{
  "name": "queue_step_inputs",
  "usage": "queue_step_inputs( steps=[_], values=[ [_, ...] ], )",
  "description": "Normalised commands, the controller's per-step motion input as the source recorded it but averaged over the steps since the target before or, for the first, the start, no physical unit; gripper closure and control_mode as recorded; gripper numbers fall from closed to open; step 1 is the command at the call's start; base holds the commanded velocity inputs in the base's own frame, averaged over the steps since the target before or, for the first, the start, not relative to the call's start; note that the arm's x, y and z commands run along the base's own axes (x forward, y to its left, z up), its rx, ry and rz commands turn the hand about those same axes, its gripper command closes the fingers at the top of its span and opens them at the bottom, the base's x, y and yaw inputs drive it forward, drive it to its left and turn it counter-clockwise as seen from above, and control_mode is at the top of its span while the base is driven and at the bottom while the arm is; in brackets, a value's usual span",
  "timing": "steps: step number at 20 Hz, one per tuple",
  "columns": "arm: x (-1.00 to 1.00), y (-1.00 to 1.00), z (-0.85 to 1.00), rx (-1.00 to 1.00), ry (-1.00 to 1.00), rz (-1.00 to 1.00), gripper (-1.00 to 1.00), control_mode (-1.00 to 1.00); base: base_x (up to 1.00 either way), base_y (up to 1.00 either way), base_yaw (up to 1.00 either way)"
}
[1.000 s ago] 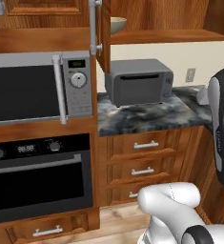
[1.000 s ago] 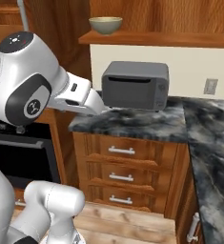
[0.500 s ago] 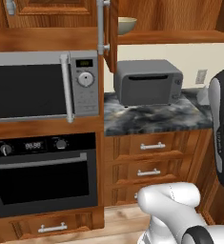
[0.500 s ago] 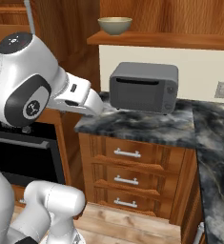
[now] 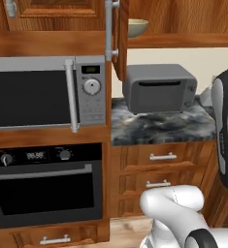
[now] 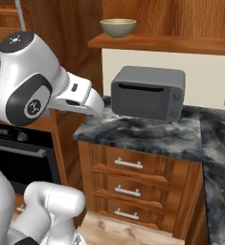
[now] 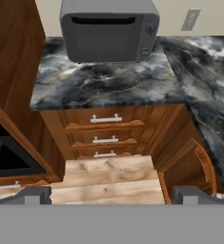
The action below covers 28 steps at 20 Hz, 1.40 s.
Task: Move the bowls from the cabinet to the plates on the dining table.
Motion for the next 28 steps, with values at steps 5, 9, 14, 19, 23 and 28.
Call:
queue_step_inputs(
  steps=[5, 9, 14, 19, 23, 28],
  values=[
    [0.00, 0.00, 0.00, 0.00, 0.00, 0.00, -1.00, 1.00, 0.26, -0.27, 0.11],
    [0.00, 0.00, 0.00, 0.00, 0.00, 0.00, -1.00, 1.00, 0.21, -0.21, 0.15],
    [0.00, 0.00, 0.00, 0.00, 0.00, 0.00, -1.00, 1.00, 0.49, -0.23, 0.05],
    [0.00, 0.00, 0.00, 0.00, 0.00, 0.00, -1.00, 1.00, 0.25, -0.27, 0.01],
    [0.00, 0.00, 0.00, 0.00, 0.00, 0.00, -1.00, 1.00, 0.18, -0.33, 0.01],
    [0.00, 0.00, 0.00, 0.00, 0.00, 0.00, -1.00, 1.00, 0.23, -0.32, 0.00]
  ],
)
